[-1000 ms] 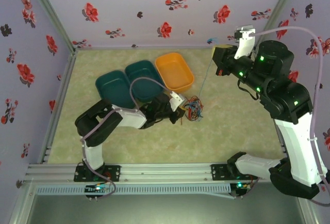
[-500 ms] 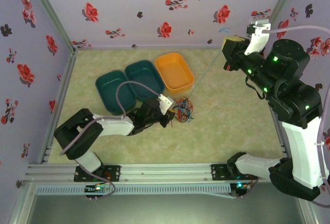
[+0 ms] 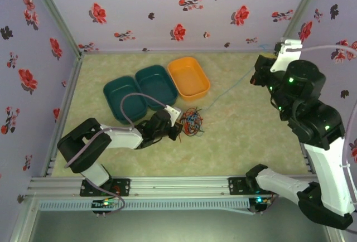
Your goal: Untangle the cables
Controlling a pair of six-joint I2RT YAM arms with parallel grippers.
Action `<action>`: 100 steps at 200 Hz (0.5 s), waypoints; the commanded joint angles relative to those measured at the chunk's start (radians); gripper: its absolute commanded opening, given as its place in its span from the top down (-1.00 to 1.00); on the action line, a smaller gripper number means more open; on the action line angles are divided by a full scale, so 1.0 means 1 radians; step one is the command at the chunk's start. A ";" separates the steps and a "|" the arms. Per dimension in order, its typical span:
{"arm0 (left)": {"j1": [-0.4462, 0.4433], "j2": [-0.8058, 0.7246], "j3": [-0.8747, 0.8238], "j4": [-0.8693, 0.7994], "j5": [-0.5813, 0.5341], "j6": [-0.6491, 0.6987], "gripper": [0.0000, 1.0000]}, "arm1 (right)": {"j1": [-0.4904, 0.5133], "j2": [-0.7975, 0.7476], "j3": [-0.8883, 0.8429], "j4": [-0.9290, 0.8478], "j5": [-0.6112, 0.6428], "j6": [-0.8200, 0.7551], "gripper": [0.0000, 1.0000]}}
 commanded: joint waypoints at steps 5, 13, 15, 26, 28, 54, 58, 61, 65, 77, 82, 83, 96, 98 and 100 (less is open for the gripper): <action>0.007 0.020 -0.021 0.078 0.011 -0.036 1.00 | 0.003 0.025 -0.099 -0.060 0.252 0.067 1.00; 0.007 0.019 -0.028 0.091 0.016 -0.036 1.00 | -0.002 0.047 -0.104 -0.102 0.284 0.076 1.00; 0.007 0.019 -0.029 0.092 0.016 -0.036 1.00 | -0.003 0.053 -0.105 -0.114 0.290 0.079 1.00; 0.007 0.018 -0.028 0.081 0.016 -0.035 1.00 | -0.014 0.085 -0.099 -0.170 0.317 0.098 1.00; 0.007 0.018 -0.027 0.078 0.015 -0.034 1.00 | -0.016 0.090 -0.096 -0.180 0.319 0.101 1.00; 0.007 0.015 -0.010 0.028 -0.001 -0.035 1.00 | -0.045 0.125 -0.049 -0.270 0.326 0.126 1.00; 0.007 0.015 -0.009 0.024 -0.006 -0.038 1.00 | -0.050 0.125 -0.039 -0.279 0.325 0.126 1.00; 0.007 0.015 -0.008 0.022 -0.010 -0.040 1.00 | -0.054 0.124 -0.029 -0.284 0.325 0.127 1.00; 0.007 0.014 -0.007 0.019 -0.014 -0.043 1.00 | -0.059 0.123 -0.015 -0.291 0.325 0.127 1.00; 0.007 0.014 -0.006 0.015 -0.023 -0.049 1.00 | -0.072 0.115 0.031 -0.302 0.318 0.115 1.00; 0.007 0.013 -0.008 0.011 -0.027 -0.051 1.00 | -0.076 0.113 0.050 -0.303 0.314 0.109 1.00; 0.007 0.014 -0.008 0.010 -0.027 -0.051 1.00 | -0.077 0.111 0.054 -0.303 0.312 0.106 1.00; 0.007 0.014 -0.008 0.001 -0.041 -0.055 1.00 | -0.085 0.105 0.113 -0.309 0.293 0.081 1.00; 0.007 0.013 -0.008 0.001 -0.044 -0.056 1.00 | -0.086 0.105 0.122 -0.310 0.291 0.078 1.00; 0.007 0.013 -0.009 -0.001 -0.046 -0.057 1.00 | -0.086 0.105 0.134 -0.312 0.288 0.076 1.00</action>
